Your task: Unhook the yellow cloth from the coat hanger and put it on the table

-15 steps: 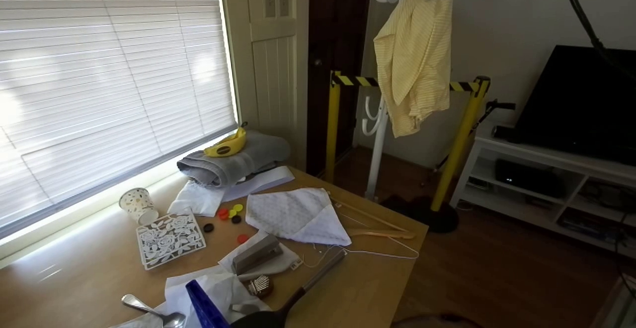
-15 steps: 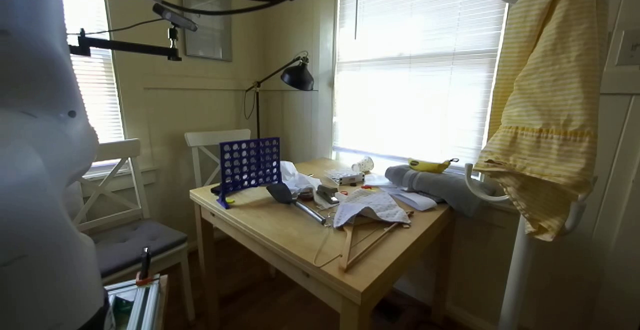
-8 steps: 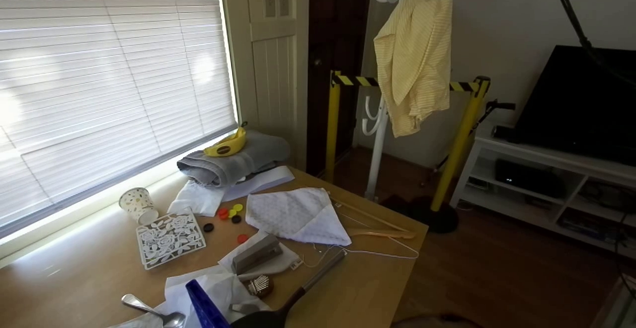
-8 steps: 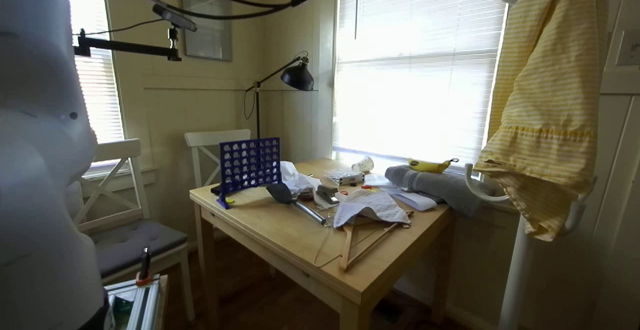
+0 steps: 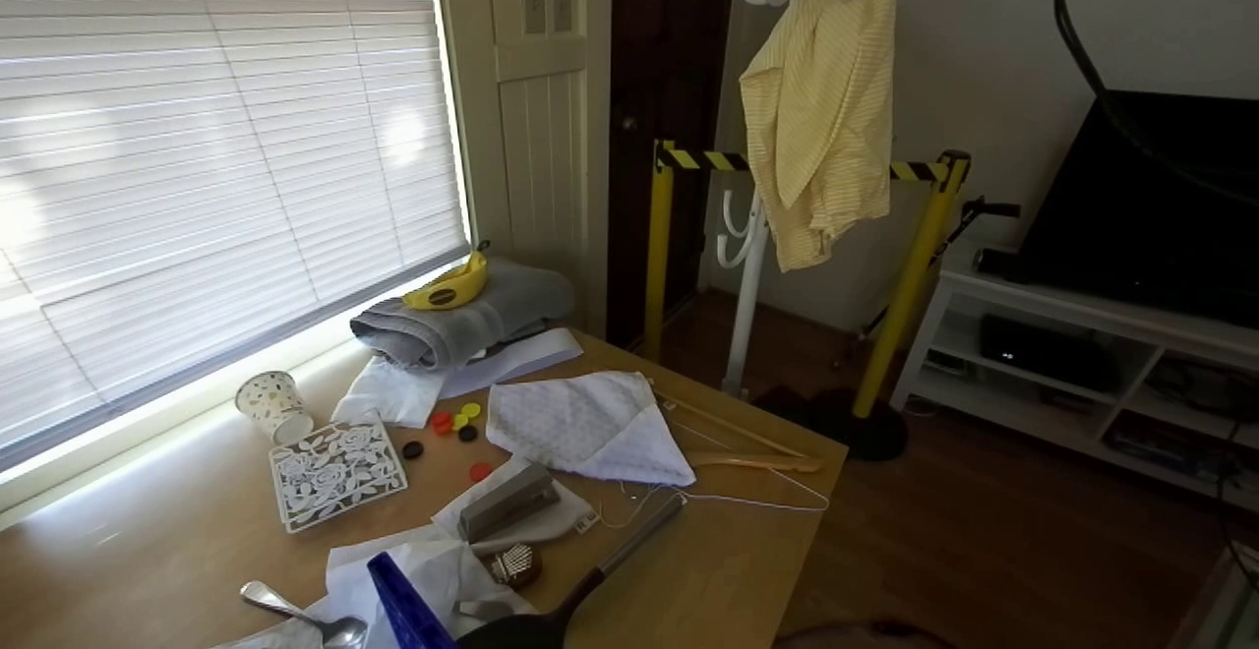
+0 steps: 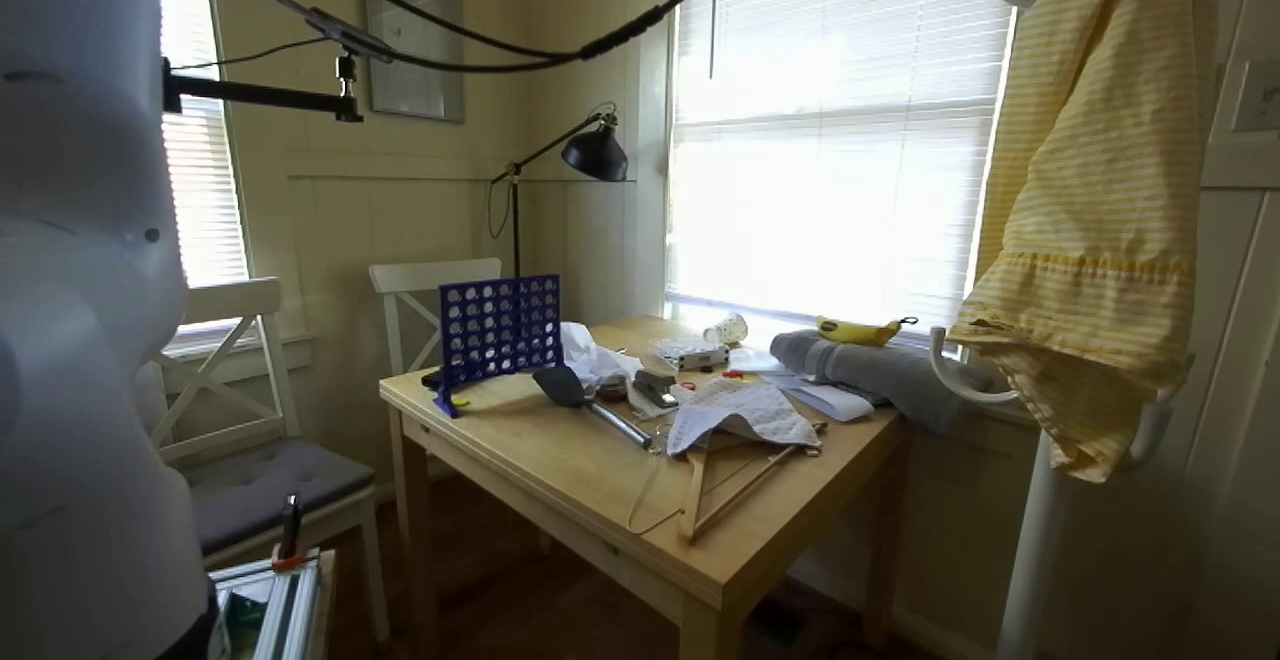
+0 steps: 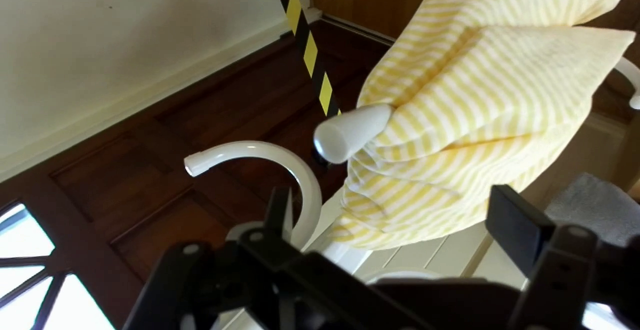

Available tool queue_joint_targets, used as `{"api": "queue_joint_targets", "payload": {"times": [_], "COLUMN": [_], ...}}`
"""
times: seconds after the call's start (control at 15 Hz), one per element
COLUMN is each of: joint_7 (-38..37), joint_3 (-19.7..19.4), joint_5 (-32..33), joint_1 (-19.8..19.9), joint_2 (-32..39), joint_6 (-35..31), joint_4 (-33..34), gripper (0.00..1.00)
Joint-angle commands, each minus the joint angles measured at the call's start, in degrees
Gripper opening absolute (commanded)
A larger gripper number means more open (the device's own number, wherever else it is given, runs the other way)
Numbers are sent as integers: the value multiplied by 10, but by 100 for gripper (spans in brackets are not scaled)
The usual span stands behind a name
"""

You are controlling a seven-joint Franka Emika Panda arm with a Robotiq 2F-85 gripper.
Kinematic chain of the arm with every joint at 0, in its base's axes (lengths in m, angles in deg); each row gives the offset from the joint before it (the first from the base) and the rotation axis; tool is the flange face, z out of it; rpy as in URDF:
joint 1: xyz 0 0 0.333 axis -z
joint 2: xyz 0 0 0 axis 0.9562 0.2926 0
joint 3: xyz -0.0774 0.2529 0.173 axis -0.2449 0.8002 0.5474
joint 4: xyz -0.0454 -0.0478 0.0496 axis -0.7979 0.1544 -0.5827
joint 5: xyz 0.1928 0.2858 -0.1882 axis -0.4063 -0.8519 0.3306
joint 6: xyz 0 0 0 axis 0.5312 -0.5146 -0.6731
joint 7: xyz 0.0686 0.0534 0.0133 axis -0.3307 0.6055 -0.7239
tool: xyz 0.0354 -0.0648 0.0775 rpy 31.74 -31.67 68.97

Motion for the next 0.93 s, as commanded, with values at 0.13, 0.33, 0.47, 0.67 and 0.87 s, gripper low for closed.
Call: {"api": "queue_joint_targets", "payload": {"times": [0.13,0.33,0.47,0.67,0.87], "joint_7": [-49,-65,-72,-78,-82], "joint_3": [-1,-4,-4,-4,-5], "joint_5": [43,56,63,70,70], "joint_1": [-24,-32,-34,-36,-36], "joint_2": [48,58,63,66,67], "joint_6": [33,50,58,66,68], "joint_4": [35,44,52,60,64], "gripper": [100,92,66,45,24]}}
